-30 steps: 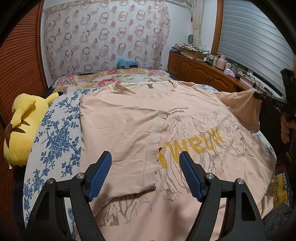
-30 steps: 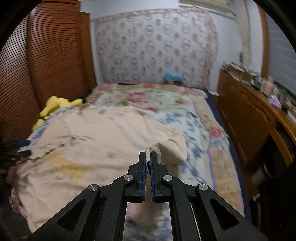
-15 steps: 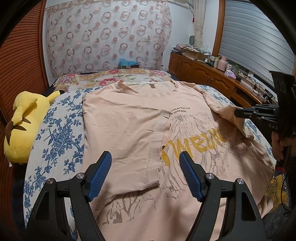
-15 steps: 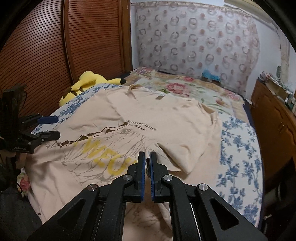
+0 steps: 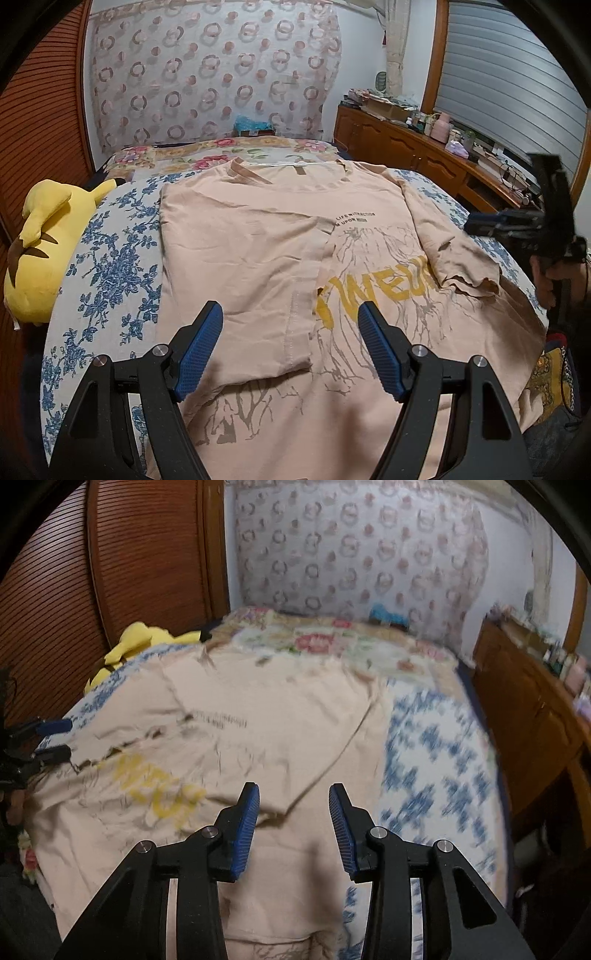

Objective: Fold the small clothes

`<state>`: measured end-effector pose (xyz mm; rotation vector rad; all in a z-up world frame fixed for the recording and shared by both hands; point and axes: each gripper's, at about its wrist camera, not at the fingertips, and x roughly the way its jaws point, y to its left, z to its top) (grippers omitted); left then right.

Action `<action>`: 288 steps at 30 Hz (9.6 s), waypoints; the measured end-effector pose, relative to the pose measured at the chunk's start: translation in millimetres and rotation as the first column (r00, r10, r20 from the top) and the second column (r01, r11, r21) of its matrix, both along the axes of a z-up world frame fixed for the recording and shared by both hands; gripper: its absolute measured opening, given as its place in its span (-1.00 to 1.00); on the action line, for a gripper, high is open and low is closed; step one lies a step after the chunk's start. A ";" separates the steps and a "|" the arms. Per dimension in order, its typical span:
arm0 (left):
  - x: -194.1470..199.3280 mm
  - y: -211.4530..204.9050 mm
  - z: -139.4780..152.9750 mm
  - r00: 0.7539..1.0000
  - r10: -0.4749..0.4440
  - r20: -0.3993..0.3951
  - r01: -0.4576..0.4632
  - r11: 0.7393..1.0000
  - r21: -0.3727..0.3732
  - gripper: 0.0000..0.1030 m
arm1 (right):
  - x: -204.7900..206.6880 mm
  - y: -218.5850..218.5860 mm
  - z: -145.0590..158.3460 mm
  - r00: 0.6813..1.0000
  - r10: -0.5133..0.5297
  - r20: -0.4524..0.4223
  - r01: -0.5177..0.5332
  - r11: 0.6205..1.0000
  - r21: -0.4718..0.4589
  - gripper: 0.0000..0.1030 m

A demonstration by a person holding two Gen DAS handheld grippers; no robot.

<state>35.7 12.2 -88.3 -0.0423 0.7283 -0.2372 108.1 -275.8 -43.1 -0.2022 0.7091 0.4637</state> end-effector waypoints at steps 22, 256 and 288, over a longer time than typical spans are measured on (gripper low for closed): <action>-1.5 7.2 -1.5 1.000 0.010 -0.014 -0.010 1.000 -0.004 0.48 | 48.5 93.7 11.4 0.977 0.213 -0.022 -0.211 0.975 0.074 -0.93; 25.1 70.6 -22.5 0.985 -0.029 -0.169 0.044 0.995 0.085 -0.78 | -10.9 -14.1 -59.7 0.991 0.078 -0.108 -0.081 0.997 -0.020 -0.54; -98.6 96.5 350.1 0.729 0.060 0.682 -0.041 0.998 -0.043 -0.88 | -188.0 -64.9 324.9 0.741 0.069 0.668 -0.137 0.989 0.050 -0.81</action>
